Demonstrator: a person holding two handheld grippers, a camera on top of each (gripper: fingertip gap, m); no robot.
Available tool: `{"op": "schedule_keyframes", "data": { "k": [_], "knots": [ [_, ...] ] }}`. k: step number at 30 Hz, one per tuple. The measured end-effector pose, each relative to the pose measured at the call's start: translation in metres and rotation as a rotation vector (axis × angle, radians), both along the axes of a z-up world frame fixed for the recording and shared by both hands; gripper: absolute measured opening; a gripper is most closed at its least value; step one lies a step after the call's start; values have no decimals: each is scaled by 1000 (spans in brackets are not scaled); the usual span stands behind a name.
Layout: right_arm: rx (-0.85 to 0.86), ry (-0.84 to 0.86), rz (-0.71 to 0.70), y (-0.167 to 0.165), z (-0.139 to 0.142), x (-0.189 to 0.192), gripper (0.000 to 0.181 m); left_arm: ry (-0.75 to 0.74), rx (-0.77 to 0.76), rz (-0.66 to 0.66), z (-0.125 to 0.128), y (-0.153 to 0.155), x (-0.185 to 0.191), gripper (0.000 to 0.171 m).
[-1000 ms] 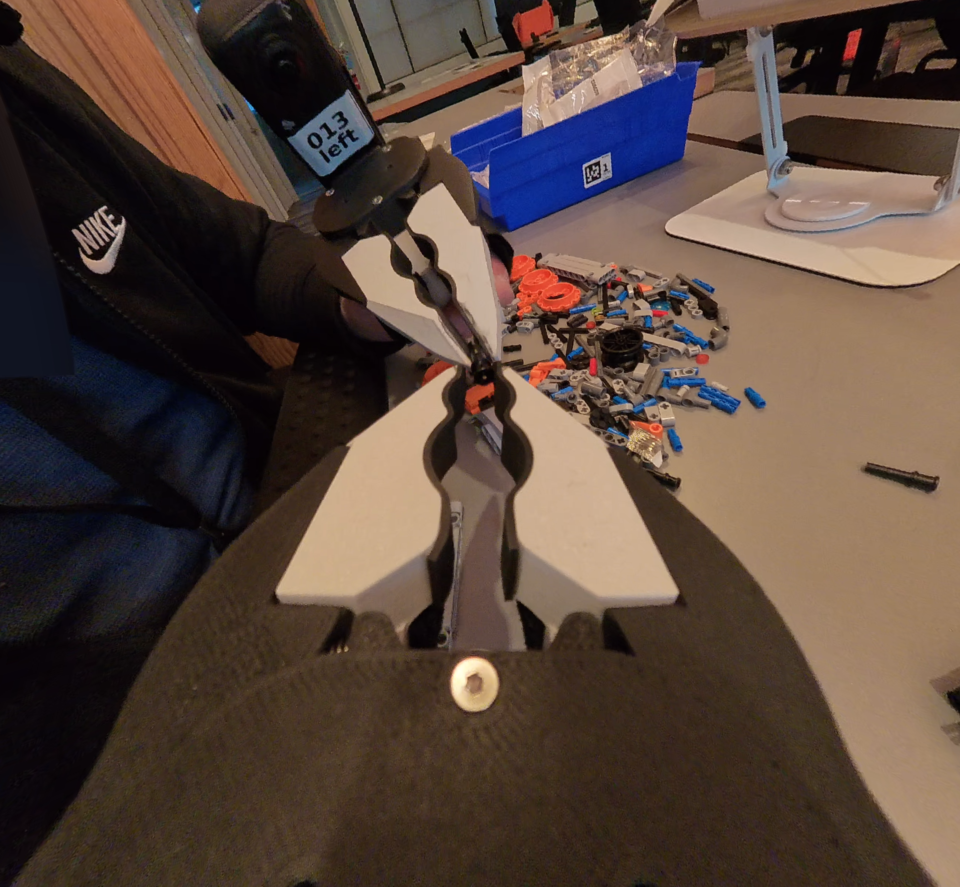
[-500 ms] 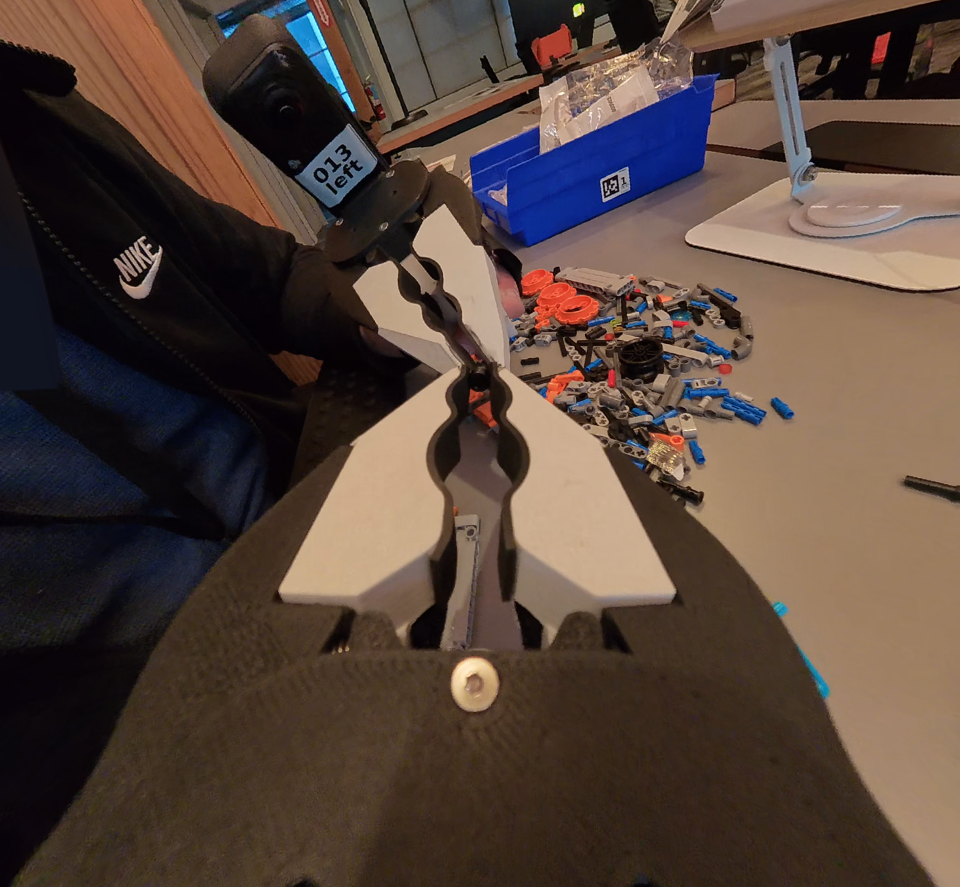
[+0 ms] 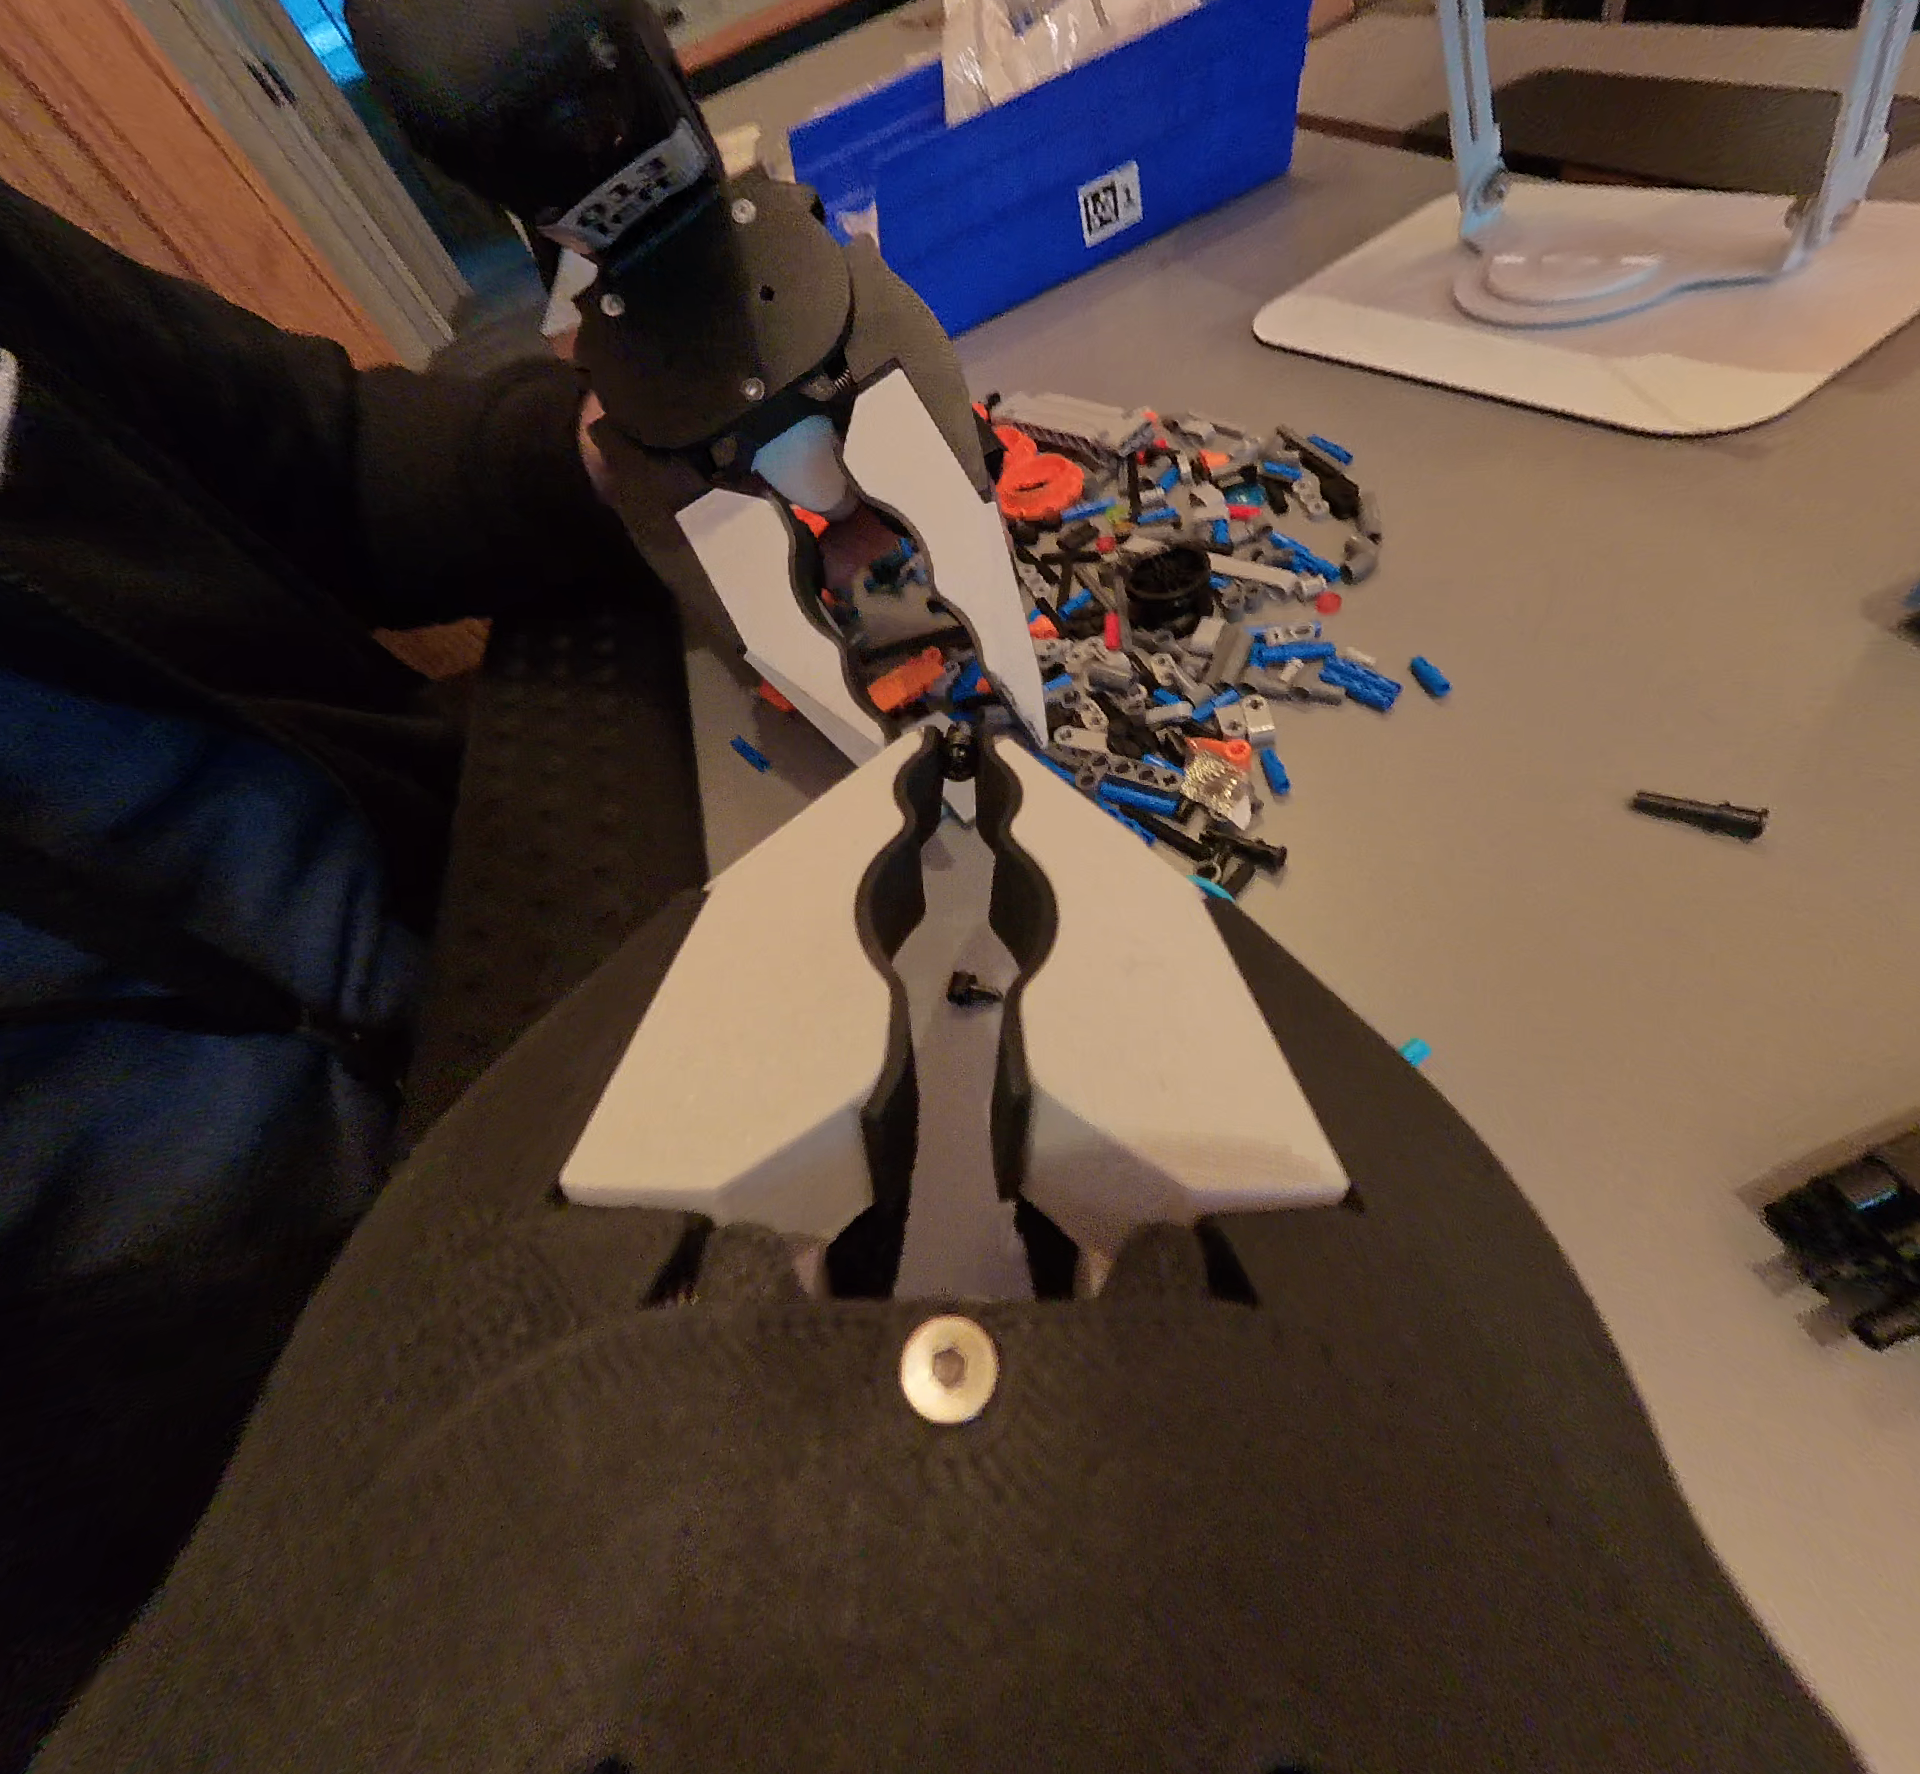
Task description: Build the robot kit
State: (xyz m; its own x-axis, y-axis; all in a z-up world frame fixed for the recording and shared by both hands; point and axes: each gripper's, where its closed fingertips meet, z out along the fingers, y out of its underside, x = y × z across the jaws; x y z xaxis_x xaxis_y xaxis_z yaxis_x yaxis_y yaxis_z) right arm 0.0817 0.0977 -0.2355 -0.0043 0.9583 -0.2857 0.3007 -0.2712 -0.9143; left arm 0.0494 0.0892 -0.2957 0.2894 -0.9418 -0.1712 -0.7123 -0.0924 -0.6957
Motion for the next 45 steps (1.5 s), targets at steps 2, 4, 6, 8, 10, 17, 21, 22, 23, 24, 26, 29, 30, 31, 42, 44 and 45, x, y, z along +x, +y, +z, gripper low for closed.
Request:
{"op": "schedule_keyframes", "data": {
  "k": [2,4,6,8,10,17,21,22,23,24,26,29,30,31,42,44,45],
  "knots": [
    [1,-43,0,0,-9,-1,3,68,-21,-9,-15,-3,-1,24],
    [5,-69,-2,1,-14,-1,3,105,-29,1,-24,-2,-1,19],
    [1,-81,3,0,-16,-2,4,118,-37,6,-29,-3,1,17],
    [-1,-91,6,0,-19,-2,4,131,-31,32,-30,2,-1,16],
    [4,-106,11,-1,-21,-2,4,115,-59,24,-31,-1,2,14],
    [25,-159,1,1,-30,0,4,132,-7,-21,-29,-4,14,11],
    [42,-201,-15,4,-37,5,4,106,-19,-1,-23,7,12,19],
    [47,-216,-21,6,-40,6,4,108,-3,-11,-22,9,14,19],
    [54,-235,-25,7,-43,7,3,108,-7,-24,-23,8,16,18],
    [60,-251,-27,7,-46,8,3,116,-15,-26,-25,9,17,19],
    [72,-278,-29,8,-51,10,4,113,-15,-40,-26,10,21,19],
    [87,-319,-24,8,-58,11,4,121,-2,-60,-26,11,25,18],
    [95,-325,-22,7,-59,11,4,133,5,-52,-27,13,25,17],
    [102,-332,-18,7,-60,10,4,130,-11,-56,-27,13,26,17],
    [156,-379,-6,6,-66,11,4,102,-72,-104,-32,4,42,16],
    [169,-393,4,5,-69,13,4,101,-73,-110,-32,2,43,15],
    [177,-400,10,3,-70,14,4,102,-70,-108,-32,3,44,13]
  ]
}}
